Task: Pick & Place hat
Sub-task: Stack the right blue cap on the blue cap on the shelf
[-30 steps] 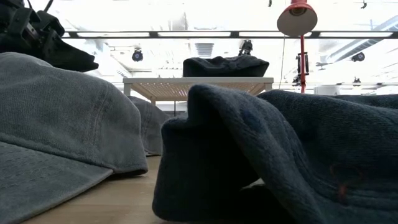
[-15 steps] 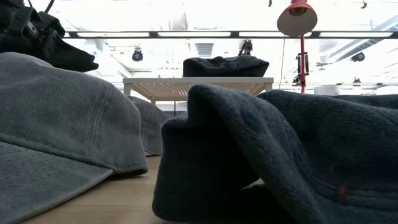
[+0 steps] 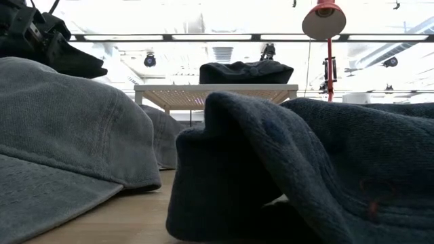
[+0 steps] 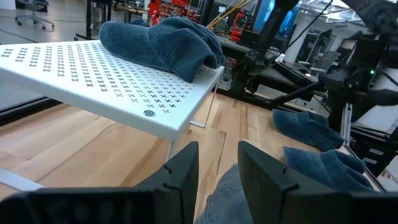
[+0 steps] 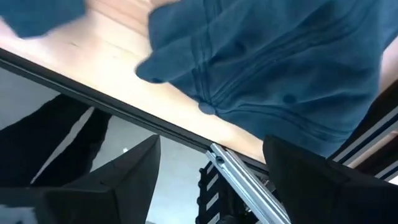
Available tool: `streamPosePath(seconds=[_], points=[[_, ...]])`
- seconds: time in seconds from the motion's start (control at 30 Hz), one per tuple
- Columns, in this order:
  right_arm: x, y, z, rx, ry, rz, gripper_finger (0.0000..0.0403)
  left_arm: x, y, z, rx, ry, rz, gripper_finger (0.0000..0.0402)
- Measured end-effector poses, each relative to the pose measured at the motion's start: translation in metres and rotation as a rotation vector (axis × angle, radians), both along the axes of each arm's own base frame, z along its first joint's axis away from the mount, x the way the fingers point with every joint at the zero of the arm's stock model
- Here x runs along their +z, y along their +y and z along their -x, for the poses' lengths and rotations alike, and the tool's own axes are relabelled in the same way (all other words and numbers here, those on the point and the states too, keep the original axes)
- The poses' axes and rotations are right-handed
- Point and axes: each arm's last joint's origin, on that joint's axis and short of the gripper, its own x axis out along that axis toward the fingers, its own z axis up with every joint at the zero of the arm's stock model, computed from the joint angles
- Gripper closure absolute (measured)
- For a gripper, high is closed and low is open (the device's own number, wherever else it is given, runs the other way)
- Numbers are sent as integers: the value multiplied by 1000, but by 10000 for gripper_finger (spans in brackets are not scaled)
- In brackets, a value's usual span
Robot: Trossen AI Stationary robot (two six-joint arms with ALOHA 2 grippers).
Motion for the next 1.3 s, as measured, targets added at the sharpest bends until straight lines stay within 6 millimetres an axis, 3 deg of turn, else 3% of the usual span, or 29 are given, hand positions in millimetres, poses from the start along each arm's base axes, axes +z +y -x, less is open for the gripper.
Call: streamPosePath(seconds=[0.33, 0.87, 1.3], points=[[-22, 8, 3, -23, 58, 70, 118, 0, 0, 0, 3, -13, 59, 287], [-36, 10, 7, -77, 87, 108, 115, 0, 0, 0, -5, 0, -10, 287], [-78, 6, 11, -94, 45, 32, 117, 0, 0, 0, -4, 0, -8, 287]])
